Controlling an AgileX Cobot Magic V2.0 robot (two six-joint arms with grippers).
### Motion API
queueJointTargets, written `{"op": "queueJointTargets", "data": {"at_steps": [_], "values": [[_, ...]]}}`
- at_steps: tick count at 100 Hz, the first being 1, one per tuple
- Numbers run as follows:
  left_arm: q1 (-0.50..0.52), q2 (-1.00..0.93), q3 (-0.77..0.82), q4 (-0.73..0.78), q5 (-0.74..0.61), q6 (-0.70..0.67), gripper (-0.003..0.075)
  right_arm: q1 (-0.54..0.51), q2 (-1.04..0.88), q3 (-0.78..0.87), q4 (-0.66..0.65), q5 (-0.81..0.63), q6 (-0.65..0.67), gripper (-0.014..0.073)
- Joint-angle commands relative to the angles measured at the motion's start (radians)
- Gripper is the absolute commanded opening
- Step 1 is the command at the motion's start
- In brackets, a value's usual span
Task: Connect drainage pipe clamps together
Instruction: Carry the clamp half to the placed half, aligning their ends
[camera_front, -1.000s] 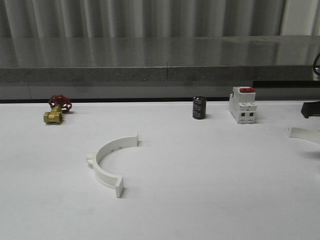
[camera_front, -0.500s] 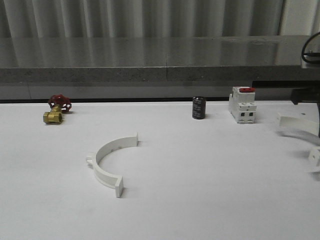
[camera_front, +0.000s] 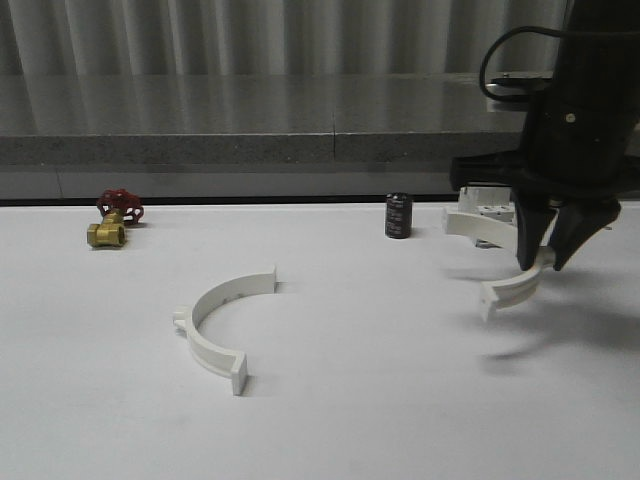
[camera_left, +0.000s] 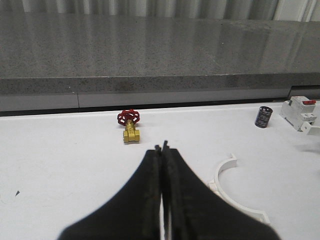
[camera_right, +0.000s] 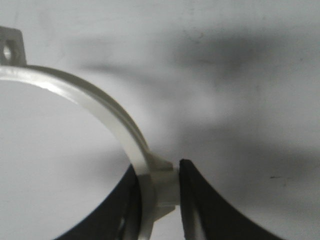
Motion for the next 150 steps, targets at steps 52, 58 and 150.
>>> {"op": "queueJointTargets", "data": {"at_steps": [52, 58, 150], "values": [[0.002, 0.011, -0.024, -0.009, -0.077, 0.001, -0.0020, 0.226, 0.054, -0.126, -0.034, -0.049, 0.212, 0.0006], [0.002, 0.011, -0.024, -0.009, -0.077, 0.001, -0.0020, 0.243, 0.070, -0.139, -0.034, -0.048, 0.225, 0.0006], [0.002, 0.011, -0.024, -0.009, -0.077, 0.001, -0.0020, 0.341, 0.096, -0.147, -0.035, -0.146, 0.368, 0.0006]]}}
